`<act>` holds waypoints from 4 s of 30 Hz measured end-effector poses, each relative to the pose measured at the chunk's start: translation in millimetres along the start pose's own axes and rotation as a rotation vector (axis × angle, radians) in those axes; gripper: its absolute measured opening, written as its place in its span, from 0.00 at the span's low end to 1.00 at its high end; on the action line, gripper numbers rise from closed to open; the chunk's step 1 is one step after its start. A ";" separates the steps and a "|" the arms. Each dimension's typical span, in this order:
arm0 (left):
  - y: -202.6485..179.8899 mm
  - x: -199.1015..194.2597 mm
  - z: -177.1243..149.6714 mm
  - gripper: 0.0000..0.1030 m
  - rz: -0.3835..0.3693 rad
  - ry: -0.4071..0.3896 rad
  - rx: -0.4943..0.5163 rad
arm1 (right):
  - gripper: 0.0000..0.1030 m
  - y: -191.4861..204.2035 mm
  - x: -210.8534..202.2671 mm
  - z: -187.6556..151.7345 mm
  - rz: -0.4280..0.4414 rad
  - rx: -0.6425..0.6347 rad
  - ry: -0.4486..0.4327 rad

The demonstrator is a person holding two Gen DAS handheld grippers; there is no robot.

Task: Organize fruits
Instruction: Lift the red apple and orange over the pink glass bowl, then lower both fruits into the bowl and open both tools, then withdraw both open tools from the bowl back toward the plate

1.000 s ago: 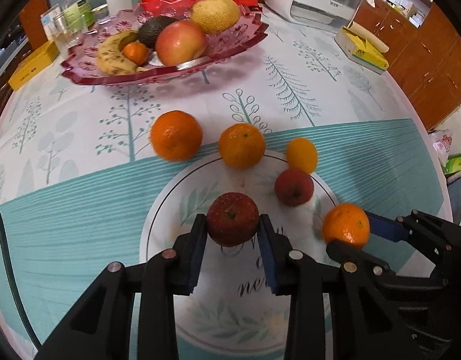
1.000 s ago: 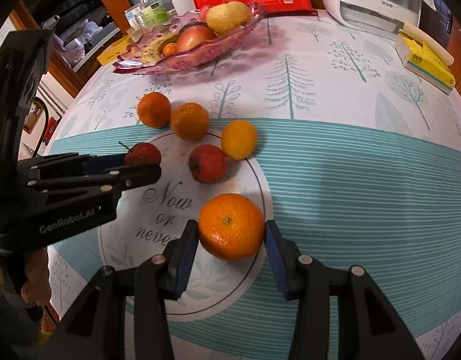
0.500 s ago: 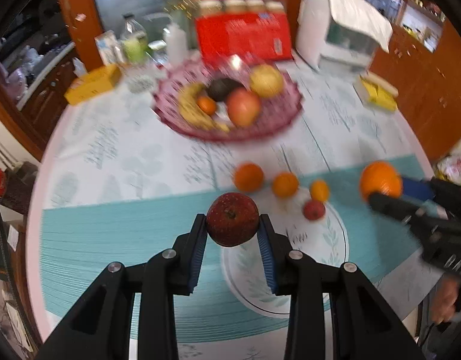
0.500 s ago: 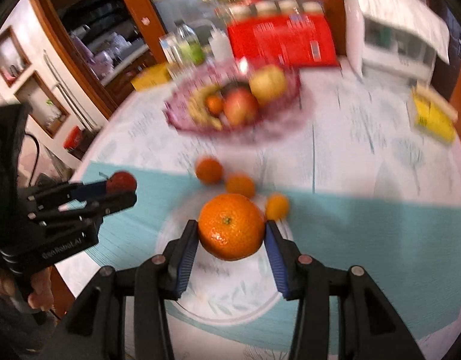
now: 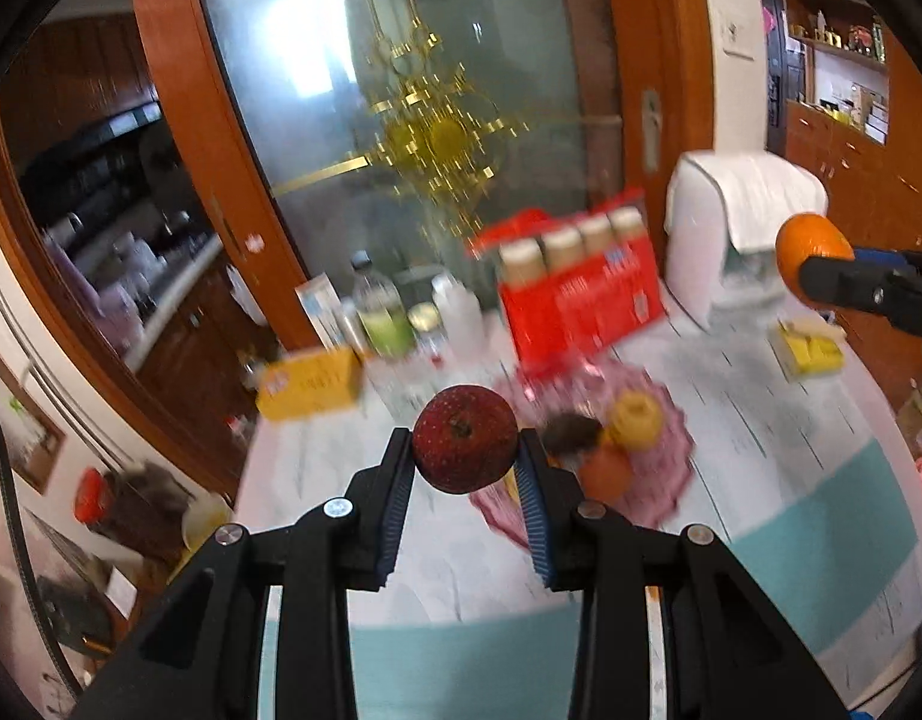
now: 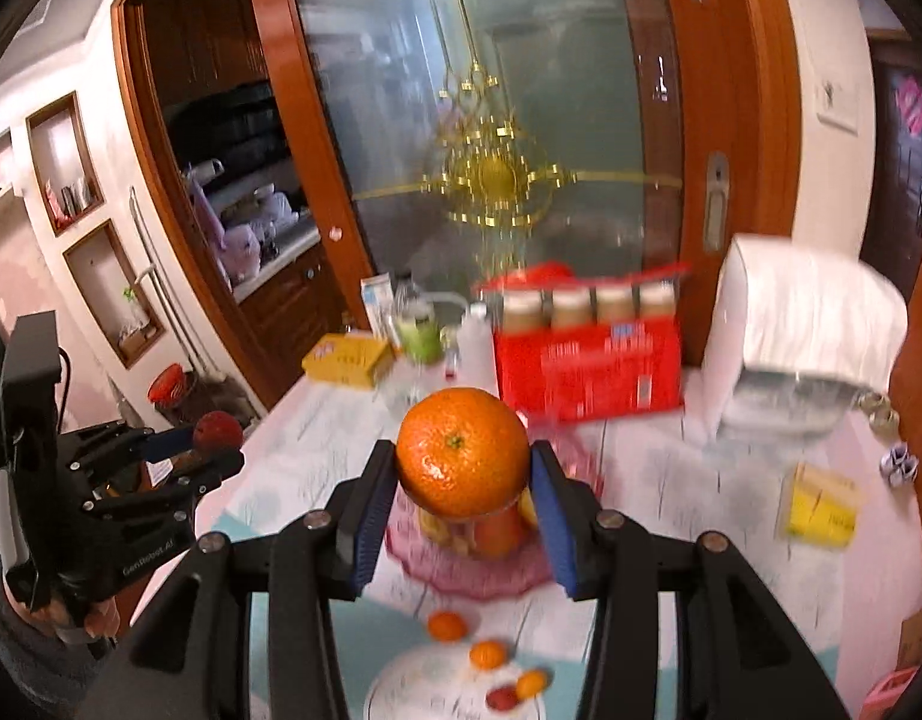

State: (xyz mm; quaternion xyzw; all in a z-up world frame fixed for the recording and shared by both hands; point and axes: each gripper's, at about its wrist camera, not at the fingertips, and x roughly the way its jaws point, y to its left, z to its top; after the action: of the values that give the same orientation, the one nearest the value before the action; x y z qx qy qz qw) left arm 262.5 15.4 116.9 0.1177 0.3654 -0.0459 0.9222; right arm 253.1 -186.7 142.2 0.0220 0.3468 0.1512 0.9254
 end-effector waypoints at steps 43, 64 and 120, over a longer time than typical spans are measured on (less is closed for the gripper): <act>-53.0 285.4 -84.3 0.60 -0.182 0.382 0.123 | 0.55 10.0 260.9 -156.4 0.022 -0.032 0.461; -29.4 195.4 -82.7 0.71 -0.142 0.290 0.025 | 0.68 10.5 199.8 -147.2 -0.021 -0.020 0.391; -99.8 120.3 -181.1 0.81 -0.220 0.263 -0.028 | 0.67 -41.2 80.9 -255.5 -0.151 0.209 0.352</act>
State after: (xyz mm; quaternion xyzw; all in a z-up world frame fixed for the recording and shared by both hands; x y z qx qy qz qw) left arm 213.1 -35.7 -111.5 0.0694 0.4942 -0.1257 0.8574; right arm 156.1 -218.5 -109.0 0.0650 0.5175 0.0463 0.8520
